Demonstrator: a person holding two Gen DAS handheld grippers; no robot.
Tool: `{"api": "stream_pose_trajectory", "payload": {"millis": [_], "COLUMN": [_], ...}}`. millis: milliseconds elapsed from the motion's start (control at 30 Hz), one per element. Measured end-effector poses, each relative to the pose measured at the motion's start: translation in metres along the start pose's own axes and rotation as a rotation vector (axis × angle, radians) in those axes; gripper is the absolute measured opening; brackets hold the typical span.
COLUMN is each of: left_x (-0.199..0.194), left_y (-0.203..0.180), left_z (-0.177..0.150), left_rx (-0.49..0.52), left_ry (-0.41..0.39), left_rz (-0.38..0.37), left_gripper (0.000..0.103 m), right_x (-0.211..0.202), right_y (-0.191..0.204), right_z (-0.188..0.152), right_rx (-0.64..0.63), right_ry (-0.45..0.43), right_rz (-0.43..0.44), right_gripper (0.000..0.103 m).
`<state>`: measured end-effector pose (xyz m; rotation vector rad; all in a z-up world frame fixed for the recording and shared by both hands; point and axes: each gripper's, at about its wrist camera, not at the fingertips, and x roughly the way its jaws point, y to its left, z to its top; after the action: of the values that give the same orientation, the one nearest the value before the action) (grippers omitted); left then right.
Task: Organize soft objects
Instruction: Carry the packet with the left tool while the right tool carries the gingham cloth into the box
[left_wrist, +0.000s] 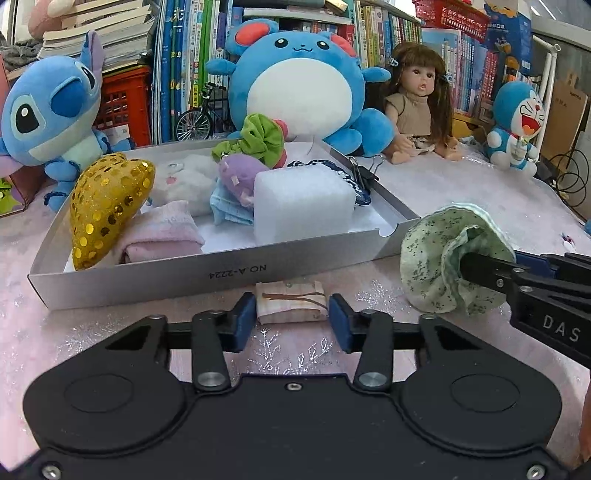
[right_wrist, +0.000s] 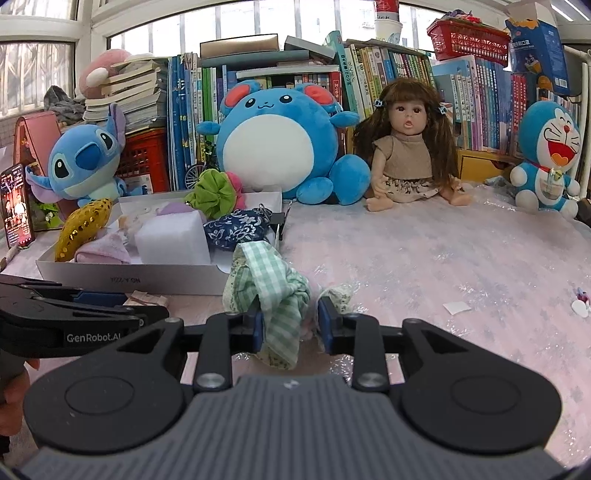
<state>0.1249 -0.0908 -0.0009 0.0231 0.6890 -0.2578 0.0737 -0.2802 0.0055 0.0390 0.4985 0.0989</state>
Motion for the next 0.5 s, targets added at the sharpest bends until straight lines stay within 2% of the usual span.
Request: {"api": "stream_pose_trajectory", "payload": {"millis": [500], "left_x": [-0.049], "left_y": [0.013], "left_z": [-0.002], "left_rx": [-0.03], "left_ry": [-0.093], "left_rz": [0.024], "left_gripper": [0.042], "right_x": [-0.006], "right_y": [0.008], "right_z": [0.008], "right_rx": [0.01], "right_ry": [-0.033], "right_rz": [0.041], "right_gripper": [0.036]}}
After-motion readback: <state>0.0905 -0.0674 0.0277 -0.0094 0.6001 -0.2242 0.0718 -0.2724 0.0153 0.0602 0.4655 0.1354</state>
